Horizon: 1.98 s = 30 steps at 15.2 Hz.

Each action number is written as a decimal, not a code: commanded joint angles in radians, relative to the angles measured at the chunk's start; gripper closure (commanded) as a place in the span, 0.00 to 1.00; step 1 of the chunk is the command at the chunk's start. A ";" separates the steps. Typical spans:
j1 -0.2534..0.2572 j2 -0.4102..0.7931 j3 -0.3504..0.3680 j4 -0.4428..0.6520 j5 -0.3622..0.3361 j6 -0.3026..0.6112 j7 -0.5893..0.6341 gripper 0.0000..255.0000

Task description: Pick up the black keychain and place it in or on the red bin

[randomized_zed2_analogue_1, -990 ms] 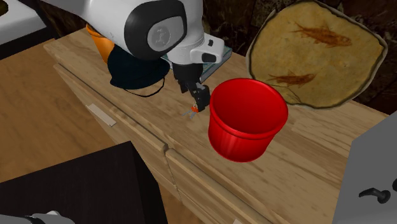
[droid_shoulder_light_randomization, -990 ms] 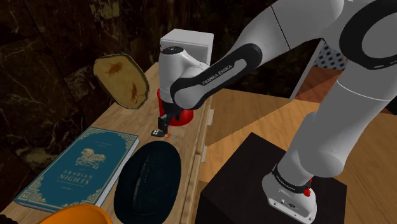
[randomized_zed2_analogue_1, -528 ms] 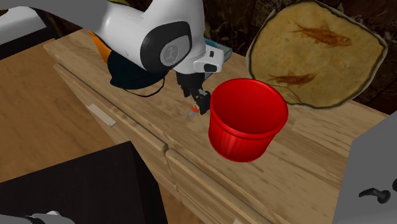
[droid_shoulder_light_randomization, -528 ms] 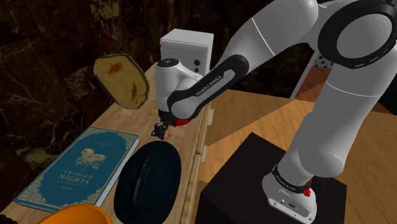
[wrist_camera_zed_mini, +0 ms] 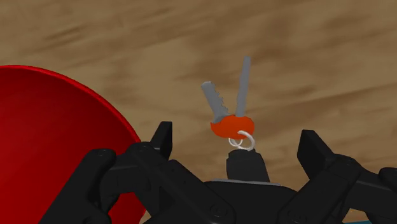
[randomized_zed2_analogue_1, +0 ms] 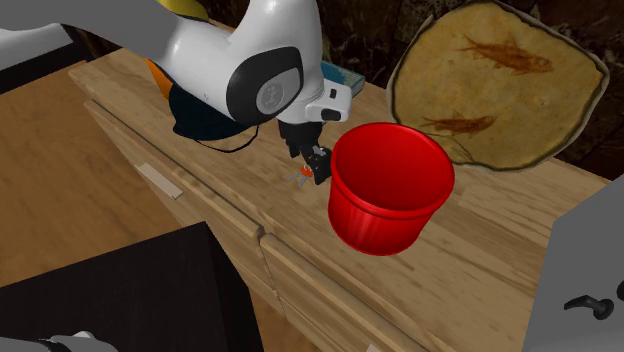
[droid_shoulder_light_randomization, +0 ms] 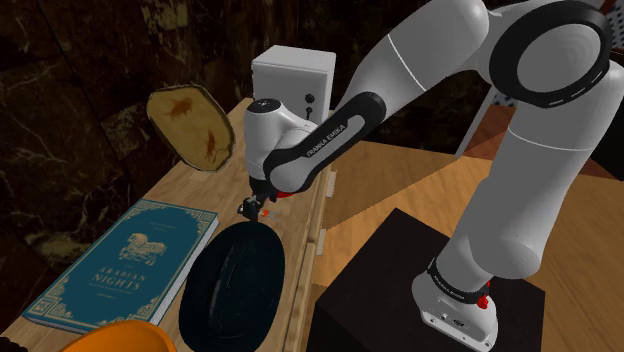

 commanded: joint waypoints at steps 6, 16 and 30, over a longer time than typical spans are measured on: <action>-0.001 0.000 -0.001 -0.002 0.000 0.002 -0.001 1.00; -0.004 -0.049 0.005 0.015 0.024 -0.063 -0.019 1.00; -0.007 -0.162 0.008 0.088 0.072 -0.245 -0.058 1.00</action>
